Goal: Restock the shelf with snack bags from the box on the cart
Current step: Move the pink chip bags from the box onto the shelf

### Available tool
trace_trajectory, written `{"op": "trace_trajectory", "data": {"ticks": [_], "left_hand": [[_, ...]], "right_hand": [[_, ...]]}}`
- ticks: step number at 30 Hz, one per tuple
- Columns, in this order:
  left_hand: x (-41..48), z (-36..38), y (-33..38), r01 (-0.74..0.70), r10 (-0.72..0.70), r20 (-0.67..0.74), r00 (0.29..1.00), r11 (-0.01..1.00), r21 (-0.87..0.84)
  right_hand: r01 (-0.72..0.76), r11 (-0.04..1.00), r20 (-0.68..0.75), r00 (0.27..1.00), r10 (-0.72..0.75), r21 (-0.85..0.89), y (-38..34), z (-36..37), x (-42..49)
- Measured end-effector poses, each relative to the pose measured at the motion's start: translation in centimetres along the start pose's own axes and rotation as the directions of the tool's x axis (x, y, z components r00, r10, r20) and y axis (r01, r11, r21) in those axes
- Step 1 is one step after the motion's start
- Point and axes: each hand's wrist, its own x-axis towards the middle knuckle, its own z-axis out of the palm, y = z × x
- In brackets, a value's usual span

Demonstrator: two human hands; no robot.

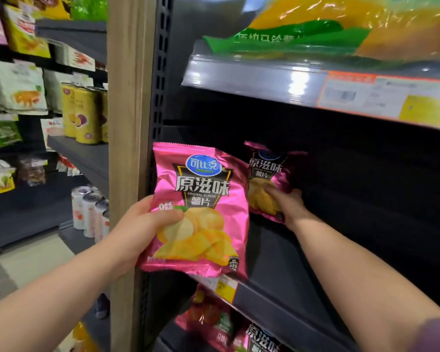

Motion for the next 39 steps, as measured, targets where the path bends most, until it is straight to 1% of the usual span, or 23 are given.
{"op": "trace_trajectory", "data": {"ticks": [4,10,15,18,20,21,23,25,27,28,29,32,34,36,37,38,39], "left_hand": [[0.5,-0.5,-0.2,0.012,-0.012,0.054,0.998,1.000,0.002],[1.3,-0.2,0.0,0.004,-0.003,0.095,0.995,1.000,-0.014],[1.7,0.7,0.0,0.003,-0.001,0.152,0.988,1.000,-0.015],[2.1,1.5,0.1,0.005,-0.001,0.166,0.986,1.000,-0.027],[2.5,2.2,0.4,0.006,-0.002,0.172,0.985,1.000,-0.026],[2.7,2.6,0.6,0.011,-0.007,0.177,0.984,1.000,-0.019],[3.3,3.7,1.0,0.026,-0.022,0.177,0.984,0.999,-0.022],[4.1,4.9,1.1,0.029,-0.025,0.183,0.983,0.999,-0.018],[4.9,6.2,1.0,0.020,-0.019,0.190,0.982,1.000,-0.005],[5.3,6.8,0.9,0.017,-0.017,0.196,0.980,1.000,0.001],[5.7,7.4,0.8,0.019,-0.020,0.206,0.978,1.000,0.007],[6.5,9.2,0.5,0.004,-0.020,0.276,0.961,0.998,0.057],[6.7,10.3,0.0,-0.032,-0.021,0.323,0.946,0.987,0.160],[6.9,10.8,-0.8,-0.107,-0.004,0.337,0.941,0.945,0.310],[6.9,10.8,-1.1,-0.172,0.020,0.353,0.936,0.898,0.405],[7.0,10.5,-1.6,-0.261,0.050,0.380,0.924,0.809,0.527],[7.1,10.1,-2.0,-0.344,0.047,0.421,0.906,0.660,0.668]], "right_hand": [[-0.014,1.000,-0.007,1.000,0.014,-0.009,0.2,0.8,1.1],[-0.037,0.999,0.069,0.997,0.035,0.022,0.8,0.1,1.8],[-0.021,0.998,0.064,0.998,0.025,-0.063,0.3,-1.3,1.4],[0.018,0.993,0.059,0.998,-0.012,-0.116,-0.5,-2.2,0.3],[0.074,0.985,0.058,0.996,-0.066,-0.156,-1.6,-2.6,-1.1],[0.094,0.980,0.091,0.993,-0.079,-0.175,-2.3,-2.8,-2.0],[0.074,0.985,0.210,0.977,-0.040,-0.158,-3.4,-3.2,-3.6],[-0.005,0.997,0.339,0.940,0.029,-0.071,-4.0,-3.8,-4.8],[-0.080,0.997,0.461,0.884,0.073,-0.004,-4.3,-4.4,-5.7],[-0.097,0.995,0.491,0.867,0.083,0.002,-4.4,-4.8,-6.3],[-0.093,0.996,0.494,0.865,0.082,-0.003,-4.4,-5.1,-6.8],[0.007,0.998,0.419,0.908,0.020,-0.062,-4.2,-6.3,-7.8],[0.033,0.996,0.324,0.946,-0.005,-0.083,-4.0,-7.1,-7.9],[0.036,0.996,0.223,0.975,-0.016,-0.086,-3.7,-8.2,-7.6],[0.039,0.996,0.178,0.984,-0.024,-0.082,-3.5,-8.8,-7.3],[0.043,0.996,0.139,0.990,-0.032,-0.073,-3.4,-9.5,-7.0],[0.042,0.997,0.096,0.995,-0.037,-0.060,-3.1,-10.1,-6.6]]}}
